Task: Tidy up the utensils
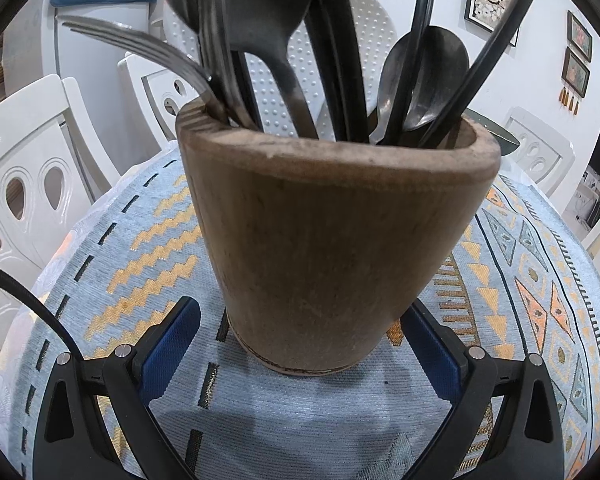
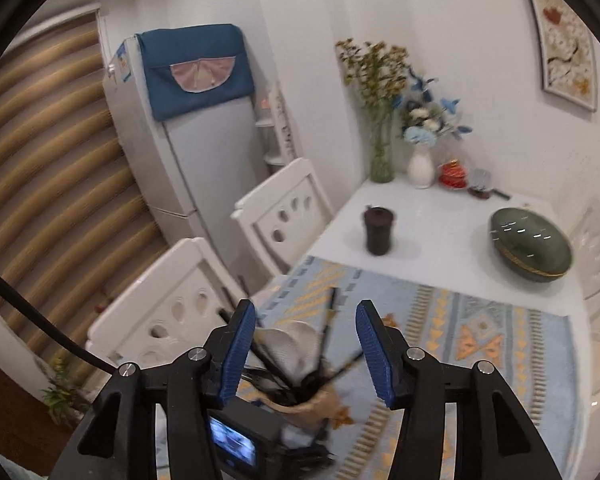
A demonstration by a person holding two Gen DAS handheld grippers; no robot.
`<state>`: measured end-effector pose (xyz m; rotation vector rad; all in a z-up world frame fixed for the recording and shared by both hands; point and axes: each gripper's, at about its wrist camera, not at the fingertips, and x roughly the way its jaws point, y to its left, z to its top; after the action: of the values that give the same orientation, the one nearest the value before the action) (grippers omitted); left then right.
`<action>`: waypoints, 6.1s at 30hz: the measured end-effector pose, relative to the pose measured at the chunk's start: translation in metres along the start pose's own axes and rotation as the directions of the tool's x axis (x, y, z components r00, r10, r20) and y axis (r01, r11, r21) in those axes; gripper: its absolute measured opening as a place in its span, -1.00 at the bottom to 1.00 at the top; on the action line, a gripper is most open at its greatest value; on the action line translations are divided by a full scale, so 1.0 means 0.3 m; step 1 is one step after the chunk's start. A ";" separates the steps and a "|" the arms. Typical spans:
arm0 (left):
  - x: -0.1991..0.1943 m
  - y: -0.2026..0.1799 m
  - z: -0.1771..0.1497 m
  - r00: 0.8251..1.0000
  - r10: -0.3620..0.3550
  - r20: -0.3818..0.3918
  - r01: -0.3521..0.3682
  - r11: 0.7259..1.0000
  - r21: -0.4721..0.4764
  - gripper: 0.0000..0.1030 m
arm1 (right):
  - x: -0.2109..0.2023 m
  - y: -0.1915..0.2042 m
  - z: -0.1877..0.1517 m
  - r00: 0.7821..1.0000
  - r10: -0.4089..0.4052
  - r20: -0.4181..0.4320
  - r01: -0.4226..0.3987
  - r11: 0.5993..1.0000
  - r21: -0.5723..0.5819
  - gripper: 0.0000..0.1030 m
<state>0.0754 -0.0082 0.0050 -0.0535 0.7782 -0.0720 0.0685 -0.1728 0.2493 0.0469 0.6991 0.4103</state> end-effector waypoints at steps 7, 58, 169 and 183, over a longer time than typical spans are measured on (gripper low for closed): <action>0.029 -0.016 0.010 1.000 0.023 -0.011 -0.023 1.000 0.008 1.00 | -0.005 -0.068 -0.183 0.991 0.027 -0.135 -0.008 0.990 0.140 0.02; -0.421 0.171 0.195 0.996 0.085 -0.001 -0.084 0.992 0.097 0.99 | -0.009 0.109 -0.427 0.904 -0.339 -0.260 0.388 0.906 0.167 0.02; -0.332 0.128 0.164 0.992 0.123 0.037 -0.127 0.978 0.167 0.99 | 0.162 0.081 -0.488 0.863 -0.326 -0.386 0.434 0.869 0.236 0.03; -0.335 0.120 0.161 0.992 0.119 0.040 -0.125 0.976 0.178 0.99 | 0.162 0.087 -0.492 0.861 -0.326 -0.390 0.434 0.870 0.232 0.03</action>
<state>0.0396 0.0373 0.1069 0.1647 0.7419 -0.0247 -0.0007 -0.1440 0.1105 0.1362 1.0892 -0.0914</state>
